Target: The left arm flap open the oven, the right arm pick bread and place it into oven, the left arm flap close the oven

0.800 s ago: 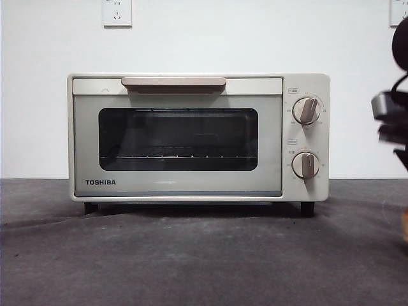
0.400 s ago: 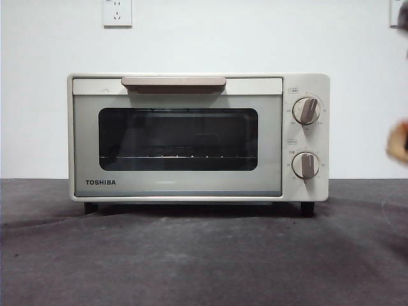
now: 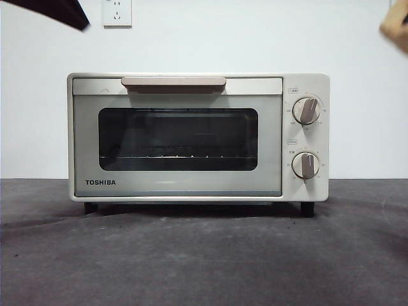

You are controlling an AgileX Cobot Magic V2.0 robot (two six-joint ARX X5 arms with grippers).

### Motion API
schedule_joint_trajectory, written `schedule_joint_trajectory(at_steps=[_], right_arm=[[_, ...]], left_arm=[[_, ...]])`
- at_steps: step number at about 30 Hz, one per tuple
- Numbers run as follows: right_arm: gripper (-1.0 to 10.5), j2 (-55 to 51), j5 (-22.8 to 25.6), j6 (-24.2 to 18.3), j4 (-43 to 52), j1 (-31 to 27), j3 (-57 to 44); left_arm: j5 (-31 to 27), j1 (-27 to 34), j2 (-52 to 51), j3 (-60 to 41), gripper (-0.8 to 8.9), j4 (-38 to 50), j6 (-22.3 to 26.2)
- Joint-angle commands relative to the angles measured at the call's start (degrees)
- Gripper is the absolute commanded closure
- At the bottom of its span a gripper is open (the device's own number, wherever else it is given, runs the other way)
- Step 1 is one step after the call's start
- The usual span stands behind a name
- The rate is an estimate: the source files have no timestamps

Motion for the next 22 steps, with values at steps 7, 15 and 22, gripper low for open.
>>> schedule_joint_trajectory(at_steps=[7, 15, 22], right_arm=[[7.9, -7.4, -0.4, 0.8, 0.7, 0.3, 0.9], [7.9, -8.4, -1.3, 2.4, 0.8, 0.3, 0.9], [7.9, -8.4, -1.3, 2.7, 0.8, 0.3, 0.9]], left_arm=[[-1.7, -4.6, 16.7, 14.6, 8.03, -0.9, 6.4], [-1.9, -5.7, 24.2, 18.6, 8.04, 1.0, 8.3], [-2.0, -5.7, 25.6, 18.6, 8.04, 1.2, 9.3]])
